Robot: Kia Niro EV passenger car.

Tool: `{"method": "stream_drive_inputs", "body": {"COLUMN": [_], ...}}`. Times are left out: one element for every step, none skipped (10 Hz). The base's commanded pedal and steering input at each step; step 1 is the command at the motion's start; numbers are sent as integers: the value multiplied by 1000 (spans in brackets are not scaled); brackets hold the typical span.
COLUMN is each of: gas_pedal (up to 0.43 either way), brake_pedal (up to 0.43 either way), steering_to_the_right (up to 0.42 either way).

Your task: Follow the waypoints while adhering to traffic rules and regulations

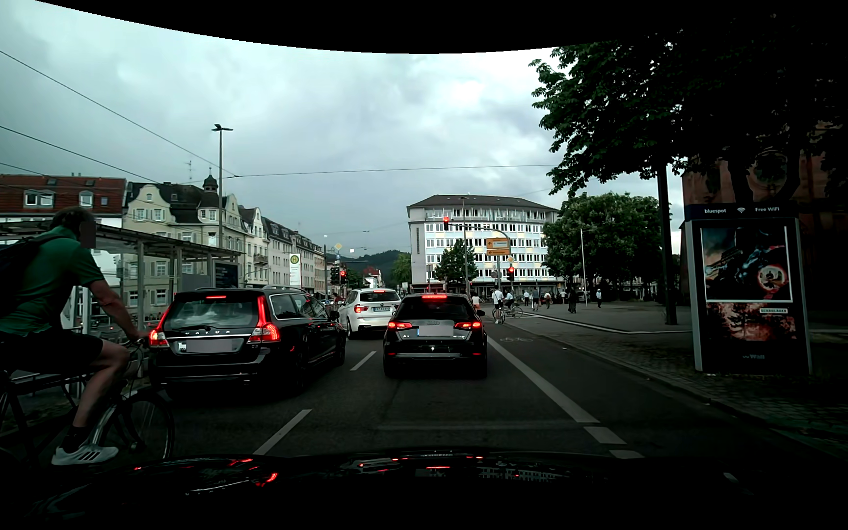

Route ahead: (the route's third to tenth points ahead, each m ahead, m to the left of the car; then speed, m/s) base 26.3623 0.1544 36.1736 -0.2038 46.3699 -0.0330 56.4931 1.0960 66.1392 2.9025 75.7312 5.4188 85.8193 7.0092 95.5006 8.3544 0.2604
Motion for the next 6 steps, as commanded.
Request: {"method": "stream_drive_inputs", "body": {"gas_pedal": [0, 0, 0, 0, 0, 0], "brake_pedal": [37, 30, 24, 12, 12, 6], "steering_to_the_right": [-1, -2, -2, -2, -2, -2]}}
